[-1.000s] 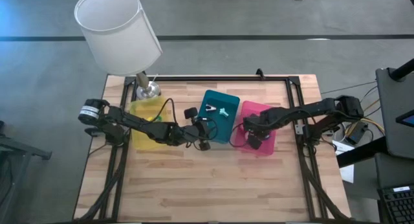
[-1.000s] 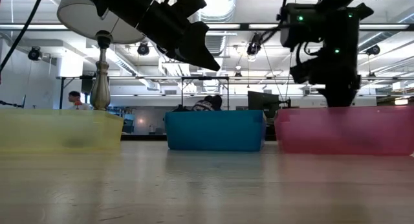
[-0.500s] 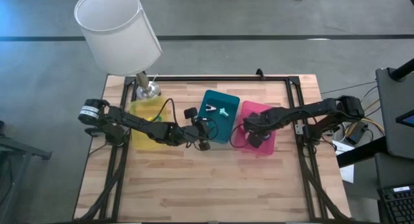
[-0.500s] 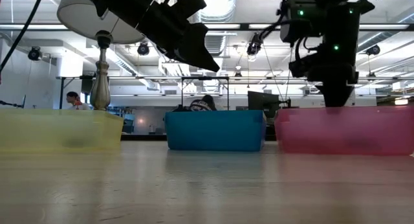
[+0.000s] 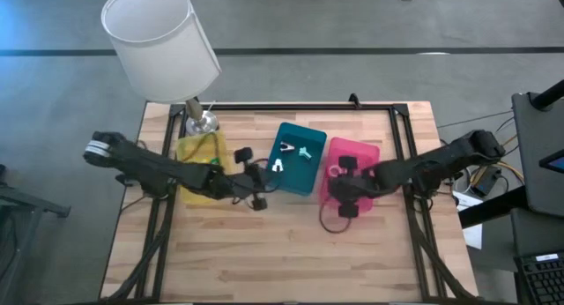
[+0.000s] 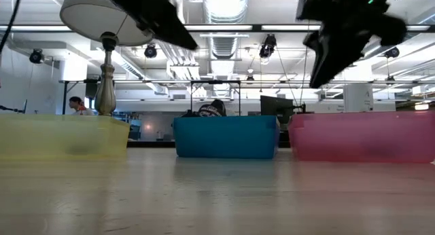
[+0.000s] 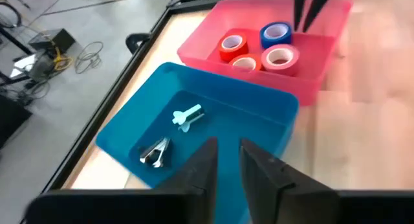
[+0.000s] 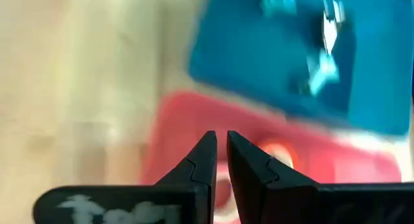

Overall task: Pick and place Stapler, Stapler remover, tape
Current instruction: Return to Home Position

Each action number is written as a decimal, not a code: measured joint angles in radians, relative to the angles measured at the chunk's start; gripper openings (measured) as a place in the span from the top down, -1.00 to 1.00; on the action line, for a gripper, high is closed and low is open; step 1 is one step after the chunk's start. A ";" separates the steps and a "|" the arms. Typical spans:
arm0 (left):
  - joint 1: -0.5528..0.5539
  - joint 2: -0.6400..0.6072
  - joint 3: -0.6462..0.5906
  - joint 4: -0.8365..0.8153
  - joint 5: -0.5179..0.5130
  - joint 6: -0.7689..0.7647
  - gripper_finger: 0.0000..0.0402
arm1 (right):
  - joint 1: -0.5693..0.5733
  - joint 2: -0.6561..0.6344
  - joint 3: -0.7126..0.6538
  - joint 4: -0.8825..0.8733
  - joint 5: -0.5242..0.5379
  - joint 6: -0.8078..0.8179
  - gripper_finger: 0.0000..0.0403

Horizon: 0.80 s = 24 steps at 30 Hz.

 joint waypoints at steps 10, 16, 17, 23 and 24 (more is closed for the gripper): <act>-0.058 -0.362 -0.231 0.013 0.003 -0.027 0.97 | 0.051 -0.302 -0.272 0.422 -0.283 -0.234 0.84; -0.053 -0.556 -0.478 0.216 -0.001 0.046 0.93 | 0.011 -0.557 -0.449 0.517 -0.225 -0.189 0.84; -0.052 -0.593 -0.520 0.252 0.000 0.066 0.93 | 0.003 -0.602 -0.475 0.529 -0.224 -0.174 0.84; -0.045 -0.790 -0.712 0.454 0.043 0.134 0.98 | -0.053 -0.845 -0.614 0.627 -0.211 -0.167 0.84; -0.043 -0.822 -0.736 0.484 0.054 0.136 0.98 | -0.064 -0.880 -0.635 0.641 -0.207 -0.167 0.84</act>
